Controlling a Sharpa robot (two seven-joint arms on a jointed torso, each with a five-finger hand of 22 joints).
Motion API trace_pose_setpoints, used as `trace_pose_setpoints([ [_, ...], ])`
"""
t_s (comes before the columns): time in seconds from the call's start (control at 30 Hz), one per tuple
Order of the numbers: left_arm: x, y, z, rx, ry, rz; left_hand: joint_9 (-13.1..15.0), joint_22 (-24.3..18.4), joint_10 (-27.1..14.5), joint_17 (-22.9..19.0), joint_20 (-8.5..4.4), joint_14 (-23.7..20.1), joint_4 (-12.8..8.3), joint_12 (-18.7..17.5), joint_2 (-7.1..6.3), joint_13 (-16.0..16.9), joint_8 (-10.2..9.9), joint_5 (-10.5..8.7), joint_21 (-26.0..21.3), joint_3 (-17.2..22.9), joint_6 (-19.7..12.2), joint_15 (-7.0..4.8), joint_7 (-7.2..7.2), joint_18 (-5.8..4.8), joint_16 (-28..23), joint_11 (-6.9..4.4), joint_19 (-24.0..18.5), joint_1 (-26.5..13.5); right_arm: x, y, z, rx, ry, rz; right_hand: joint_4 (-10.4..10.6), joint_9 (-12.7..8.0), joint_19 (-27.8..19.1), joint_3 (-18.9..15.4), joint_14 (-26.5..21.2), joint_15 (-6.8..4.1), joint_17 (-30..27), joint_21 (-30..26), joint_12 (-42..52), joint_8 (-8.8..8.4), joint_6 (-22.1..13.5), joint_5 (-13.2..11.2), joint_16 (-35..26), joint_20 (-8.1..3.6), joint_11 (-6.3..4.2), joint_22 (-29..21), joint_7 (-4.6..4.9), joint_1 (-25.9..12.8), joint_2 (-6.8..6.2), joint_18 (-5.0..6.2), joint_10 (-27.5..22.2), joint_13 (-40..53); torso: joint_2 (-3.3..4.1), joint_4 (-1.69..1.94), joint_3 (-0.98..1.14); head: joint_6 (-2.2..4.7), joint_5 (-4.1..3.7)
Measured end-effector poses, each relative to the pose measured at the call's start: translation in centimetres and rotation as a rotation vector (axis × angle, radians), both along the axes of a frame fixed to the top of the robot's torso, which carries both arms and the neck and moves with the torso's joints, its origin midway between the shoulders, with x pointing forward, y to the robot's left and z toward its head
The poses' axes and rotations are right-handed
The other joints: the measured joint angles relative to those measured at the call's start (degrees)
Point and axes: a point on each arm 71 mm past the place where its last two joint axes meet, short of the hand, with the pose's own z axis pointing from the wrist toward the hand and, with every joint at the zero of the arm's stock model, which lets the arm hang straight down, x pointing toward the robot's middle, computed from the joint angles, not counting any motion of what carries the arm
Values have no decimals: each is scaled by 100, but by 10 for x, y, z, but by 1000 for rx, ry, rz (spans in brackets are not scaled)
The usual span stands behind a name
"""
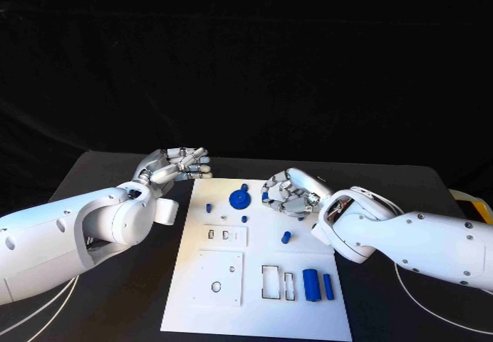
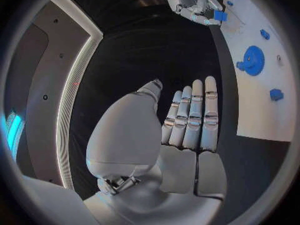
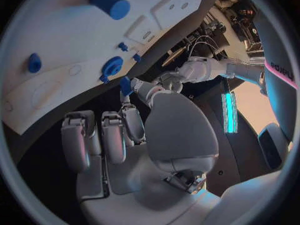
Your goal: Assemble the parts on the task board
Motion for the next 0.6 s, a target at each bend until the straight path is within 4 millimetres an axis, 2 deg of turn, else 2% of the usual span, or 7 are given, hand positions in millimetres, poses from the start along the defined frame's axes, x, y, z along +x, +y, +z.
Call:
trace_pose_setpoints([
  [0.27,2,-2,-1,-1,2,-4,0,-6,0,-1,0,0,0,0,0,0,0,0,0,0,0,0,0,0,0,0,0,0,-16,52,-9,-35,38,96,0,0,0,0,0,0,5,0,0,0,-9,-3,0,0,0,-1,-9,-63,-17,3,0,0,-9,1,-7,-43,149],
  [0.4,2,-4,-1,-2,3,-9,0,-6,0,-1,0,0,0,0,0,0,0,0,0,0,0,0,0,0,0,0,0,0,-19,63,-18,-61,58,110,0,1,0,0,0,0,5,-32,0,0,-9,-3,0,-41,0,-1,-9,-77,-30,4,0,-1,-9,1,-7,-54,182],
  [0.6,2,-5,-1,-4,4,-14,0,-6,0,5,0,0,0,0,0,0,0,0,0,0,0,0,0,0,-22,0,0,0,-27,76,-36,-108,88,126,0,3,0,0,-20,-19,4,-32,0,0,-10,-4,0,-41,0,-1,-10,-83,-37,4,0,-1,-2,2,-2,-85,218],
])
